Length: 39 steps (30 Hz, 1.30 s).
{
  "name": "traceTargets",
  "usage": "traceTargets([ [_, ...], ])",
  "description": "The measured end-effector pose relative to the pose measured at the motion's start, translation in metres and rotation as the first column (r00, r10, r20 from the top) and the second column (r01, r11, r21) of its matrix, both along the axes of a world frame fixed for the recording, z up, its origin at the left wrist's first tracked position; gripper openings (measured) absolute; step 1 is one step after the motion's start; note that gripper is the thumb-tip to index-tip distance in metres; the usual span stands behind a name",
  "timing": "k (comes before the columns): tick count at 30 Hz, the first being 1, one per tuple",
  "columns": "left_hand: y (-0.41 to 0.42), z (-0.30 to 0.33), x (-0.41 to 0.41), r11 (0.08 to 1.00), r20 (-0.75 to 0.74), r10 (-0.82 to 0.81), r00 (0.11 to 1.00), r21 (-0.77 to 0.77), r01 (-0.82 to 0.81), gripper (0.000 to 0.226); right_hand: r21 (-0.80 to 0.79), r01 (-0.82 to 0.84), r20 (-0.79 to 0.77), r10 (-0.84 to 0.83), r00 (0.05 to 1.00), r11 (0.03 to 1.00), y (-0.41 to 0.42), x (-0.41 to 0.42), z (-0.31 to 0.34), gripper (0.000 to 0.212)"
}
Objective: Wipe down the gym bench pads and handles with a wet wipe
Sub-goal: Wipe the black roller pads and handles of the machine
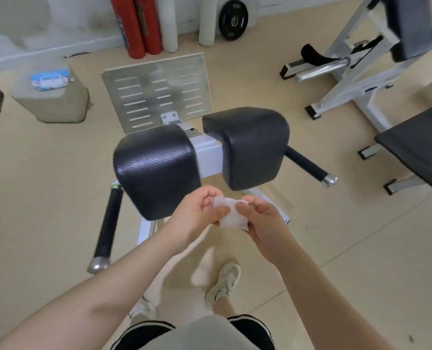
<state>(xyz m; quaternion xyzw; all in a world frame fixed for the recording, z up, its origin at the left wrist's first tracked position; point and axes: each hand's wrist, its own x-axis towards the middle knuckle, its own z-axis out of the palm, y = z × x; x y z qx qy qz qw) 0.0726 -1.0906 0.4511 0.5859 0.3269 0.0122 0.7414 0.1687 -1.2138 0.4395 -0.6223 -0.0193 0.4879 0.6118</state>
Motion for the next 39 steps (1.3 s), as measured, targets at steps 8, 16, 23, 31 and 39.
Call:
traceTargets([
  [8,-0.041,0.022,0.072,0.965,0.012,-0.039,0.999,0.259,0.034,0.027,0.080,-0.031,0.047,0.028,0.999,0.996,-0.042,0.090,0.024,0.019],
  [16,-0.013,0.023,0.114,0.976,0.027,0.173,0.985,-0.136,-0.168,0.023,-0.171,-0.227,0.597,0.284,0.751,0.959,-0.016,0.121,0.020,0.030],
  [23,0.044,0.009,0.159,0.953,-0.030,0.184,0.983,-0.240,-0.185,0.033,-0.362,-0.278,0.923,0.384,0.030,0.890,0.052,0.170,0.007,0.023],
  [31,0.162,-0.033,0.217,0.977,-0.223,0.204,0.953,-0.012,-0.212,0.023,-0.519,-0.307,0.712,0.602,0.361,0.798,0.172,0.244,-0.011,0.018],
  [39,0.210,-0.116,0.225,0.999,-0.534,0.050,0.844,0.027,-0.041,0.013,-0.661,-0.375,0.527,0.758,0.384,0.650,0.277,0.268,-0.093,0.027],
])
